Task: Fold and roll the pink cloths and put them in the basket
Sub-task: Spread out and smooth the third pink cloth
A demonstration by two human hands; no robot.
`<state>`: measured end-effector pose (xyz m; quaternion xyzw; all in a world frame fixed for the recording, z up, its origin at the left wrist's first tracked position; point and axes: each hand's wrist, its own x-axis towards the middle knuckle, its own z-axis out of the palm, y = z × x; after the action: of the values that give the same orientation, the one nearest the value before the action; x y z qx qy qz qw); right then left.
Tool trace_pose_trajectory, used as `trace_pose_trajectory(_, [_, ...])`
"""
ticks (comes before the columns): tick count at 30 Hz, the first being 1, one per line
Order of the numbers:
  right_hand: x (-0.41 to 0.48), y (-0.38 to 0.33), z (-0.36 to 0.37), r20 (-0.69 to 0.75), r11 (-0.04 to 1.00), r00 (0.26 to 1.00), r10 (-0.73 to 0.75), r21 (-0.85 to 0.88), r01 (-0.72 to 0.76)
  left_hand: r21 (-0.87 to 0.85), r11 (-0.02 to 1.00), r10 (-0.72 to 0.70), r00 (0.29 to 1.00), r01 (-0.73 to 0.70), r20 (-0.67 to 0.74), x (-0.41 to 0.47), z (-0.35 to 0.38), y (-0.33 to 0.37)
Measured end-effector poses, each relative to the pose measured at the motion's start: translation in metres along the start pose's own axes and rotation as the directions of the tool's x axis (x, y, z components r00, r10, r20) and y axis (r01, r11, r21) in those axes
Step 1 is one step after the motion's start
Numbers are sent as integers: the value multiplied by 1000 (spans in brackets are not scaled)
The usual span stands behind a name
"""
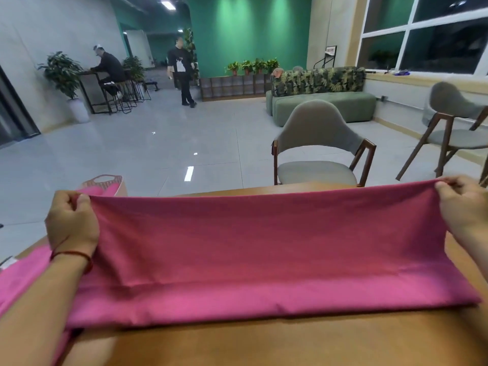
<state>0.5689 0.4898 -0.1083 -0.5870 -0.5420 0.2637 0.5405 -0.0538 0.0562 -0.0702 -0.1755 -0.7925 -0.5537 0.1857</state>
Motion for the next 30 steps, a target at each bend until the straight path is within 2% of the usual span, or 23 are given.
trace_pose_trajectory(6, [26,-31,58,15,984,996,-88,-156,89,160,987,-38,997,27,62,40,71,-3])
trace_pose_trajectory(9, [43,-29,92,69,964,996,-60,-255,76,286,957,-91,979,34,185,58,119,-21])
trace_pose_trajectory(13, [44,9,127,171,889,985,20,-453,61,436,899,-216,907,41,362,55,170,-67])
trace_pose_trajectory(15, [39,32,138,201,839,980,18,-536,95,472,881,-174,913,-23,369,43,182,-91])
trace_pose_trajectory(18, [34,45,146,210,809,977,-36,-567,152,451,886,-60,937,-109,344,38,187,-112])
trace_pose_trajectory(21, [36,45,148,218,789,975,-39,-592,164,414,906,-64,938,-89,341,42,191,-115])
trace_pose_trajectory(25, [33,40,149,204,814,979,-21,-565,135,397,909,-22,934,-131,357,39,190,-115])
trace_pose_trajectory(30, [33,40,152,225,766,971,-77,-610,202,531,821,-9,925,-210,380,37,190,-107])
